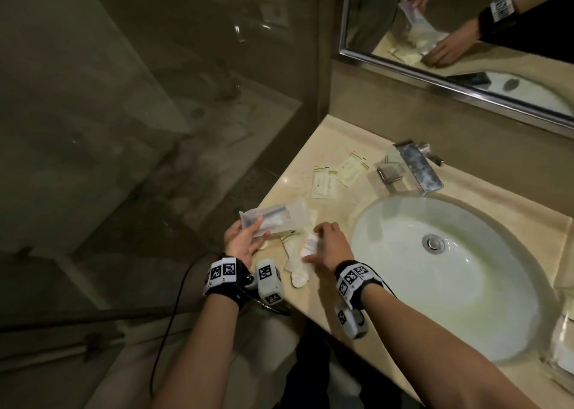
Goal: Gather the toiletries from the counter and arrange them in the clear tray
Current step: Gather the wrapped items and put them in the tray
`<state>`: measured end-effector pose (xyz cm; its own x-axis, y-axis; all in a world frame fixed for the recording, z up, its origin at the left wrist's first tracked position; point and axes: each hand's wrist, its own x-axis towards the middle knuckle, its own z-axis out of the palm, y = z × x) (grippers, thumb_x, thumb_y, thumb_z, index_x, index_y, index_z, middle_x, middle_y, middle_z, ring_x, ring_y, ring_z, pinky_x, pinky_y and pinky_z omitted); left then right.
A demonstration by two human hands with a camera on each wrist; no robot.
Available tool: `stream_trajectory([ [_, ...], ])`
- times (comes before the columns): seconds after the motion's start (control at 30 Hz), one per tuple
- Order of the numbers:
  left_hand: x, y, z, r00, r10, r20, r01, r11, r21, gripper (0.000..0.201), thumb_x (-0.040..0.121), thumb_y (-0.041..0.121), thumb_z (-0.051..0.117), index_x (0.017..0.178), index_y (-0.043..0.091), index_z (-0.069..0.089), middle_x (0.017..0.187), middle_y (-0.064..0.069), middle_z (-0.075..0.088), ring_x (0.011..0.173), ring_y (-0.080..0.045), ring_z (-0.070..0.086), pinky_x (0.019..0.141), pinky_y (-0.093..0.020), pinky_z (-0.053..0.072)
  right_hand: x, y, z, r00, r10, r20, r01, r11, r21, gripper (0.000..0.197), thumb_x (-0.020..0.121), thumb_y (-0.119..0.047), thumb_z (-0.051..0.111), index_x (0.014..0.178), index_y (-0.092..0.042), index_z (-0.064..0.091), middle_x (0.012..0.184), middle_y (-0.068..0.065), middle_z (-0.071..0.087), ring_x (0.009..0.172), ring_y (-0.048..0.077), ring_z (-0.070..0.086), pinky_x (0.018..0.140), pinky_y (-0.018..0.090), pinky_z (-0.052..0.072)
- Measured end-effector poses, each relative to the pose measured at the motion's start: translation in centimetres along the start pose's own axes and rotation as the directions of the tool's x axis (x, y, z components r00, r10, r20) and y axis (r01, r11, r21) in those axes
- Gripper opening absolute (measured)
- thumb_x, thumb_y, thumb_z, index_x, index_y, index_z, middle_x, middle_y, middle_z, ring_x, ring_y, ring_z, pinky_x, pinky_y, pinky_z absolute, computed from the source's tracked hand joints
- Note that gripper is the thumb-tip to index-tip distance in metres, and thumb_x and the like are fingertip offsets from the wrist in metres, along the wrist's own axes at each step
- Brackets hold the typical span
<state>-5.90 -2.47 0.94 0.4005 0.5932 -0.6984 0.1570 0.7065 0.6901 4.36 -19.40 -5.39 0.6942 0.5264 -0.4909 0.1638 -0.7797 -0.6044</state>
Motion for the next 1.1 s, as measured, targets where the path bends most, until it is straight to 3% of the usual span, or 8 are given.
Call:
stream_trajectory([
  [0.17,0.4,-0.1,-1.3,1.000,0.007,-0.024,-0.007,1.000,0.000,0.040,0.080,0.011,0.074,0.117,-0.001,0.063,0.115,-0.019,0.068,0.099,-0.030,0.069,0.062,-0.024,0.059,1.0,0.4,-0.8,0.997,0.063,0.050,-0.062,0.998,-0.008,0.058,0.064,-0.036,0.088,0.111,-0.015,0.061,0.116,0.005,0.048,0.101,0.025,0.055,0.096,0.036,0.046],
  [0.27,0.6,0.1,-1.6,1.000,-0.001,-0.019,0.001,1.000,-0.003,0.039,0.081,0.011,0.073,0.116,0.000,0.063,0.115,-0.018,0.068,0.100,-0.029,0.069,0.065,-0.025,0.060,1.5,0.9,-1.8,0.987,0.120,0.110,-0.142,0.965,0.221,0.041,0.064,-0.037,0.088,0.092,-0.016,0.067,0.095,0.004,0.068,0.084,0.026,0.066,0.080,0.039,0.057],
  [0.4,0.8,0.5,-1.2,1.000,0.001,0.005,-0.001,1.000,-0.014,0.037,0.083,0.010,0.071,0.117,-0.001,0.062,0.118,-0.018,0.066,0.101,-0.028,0.067,0.071,-0.027,0.059,1.0,1.2,-4.1,0.971,0.119,0.206,-0.206,0.851,0.483,0.035,0.075,-0.031,0.082,0.101,-0.010,0.070,0.091,0.007,0.071,0.078,0.020,0.064,0.069,0.028,0.052],
  [0.6,0.1,1.1,1.6,0.997,-0.037,0.063,0.040,0.998,-0.038,0.020,0.082,0.013,0.072,0.101,0.006,0.067,0.112,-0.015,0.069,0.084,-0.022,0.068,0.077,-0.032,0.058,-1.3,2.4,-7.9,0.971,0.067,0.228,-0.215,0.657,0.723,0.030,0.084,-0.033,0.072,0.112,-0.020,0.069,0.098,-0.006,0.070,0.092,0.014,0.059,0.080,0.030,0.038],
  [0.73,-1.0,1.1,5.6,0.990,-0.024,0.142,0.028,0.999,-0.030,0.018,0.083,0.015,0.071,0.098,0.006,0.068,0.109,-0.016,0.070,0.084,-0.023,0.070,0.080,-0.033,0.058,-3.5,3.4,-11.6,0.991,0.016,0.131,-0.123,0.471,0.873,0.009,0.087,-0.021,0.069,0.094,-0.018,0.066,0.086,-0.005,0.069,0.082,0.010,0.057,0.075,0.026,0.037],
  [0.87,-3.1,0.6,11.1,0.968,0.020,0.250,-0.024,1.000,0.013,0.010,0.088,0.013,0.066,0.092,0.004,0.067,0.096,-0.013,0.072,0.087,-0.024,0.070,0.066,-0.028,0.059,-6.0,5.1,-15.9,1.000,0.001,-0.013,0.012,0.324,0.946,0.027,0.087,-0.005,0.066,0.114,-0.005,0.063,0.100,0.007,0.071,0.085,0.013,0.068,0.075,0.021,0.053],
  [0.97,-5.7,-0.7,15.4,0.935,0.028,0.354,-0.042,0.999,0.032,0.012,0.091,0.015,0.062,0.089,0.004,0.068,0.093,-0.012,0.073,0.090,-0.025,0.071,0.072,-0.032,0.060,-8.9,7.4,-19.3,0.993,0.026,-0.111,0.100,0.261,0.960,0.032,0.091,-0.002,0.060,0.122,-0.004,0.061,0.107,0.007,0.072,0.089,0.015,0.070,0.073,0.023,0.057],
  [1.1,-10.2,-4.1,20.7,0.857,0.002,0.516,-0.069,0.992,0.110,0.014,0.091,0.016,0.062,0.097,0.005,0.069,0.106,-0.013,0.071,0.098,-0.025,0.071,0.085,-0.037,0.058,-13.4,12.4,-23.2,0.954,0.175,-0.242,0.197,0.242,0.950,0.033,0.094,-0.014,0.058,0.125,-0.002,0.060,0.119,0.014,0.068,0.105,0.023,0.065,0.097,0.037,0.050],
])
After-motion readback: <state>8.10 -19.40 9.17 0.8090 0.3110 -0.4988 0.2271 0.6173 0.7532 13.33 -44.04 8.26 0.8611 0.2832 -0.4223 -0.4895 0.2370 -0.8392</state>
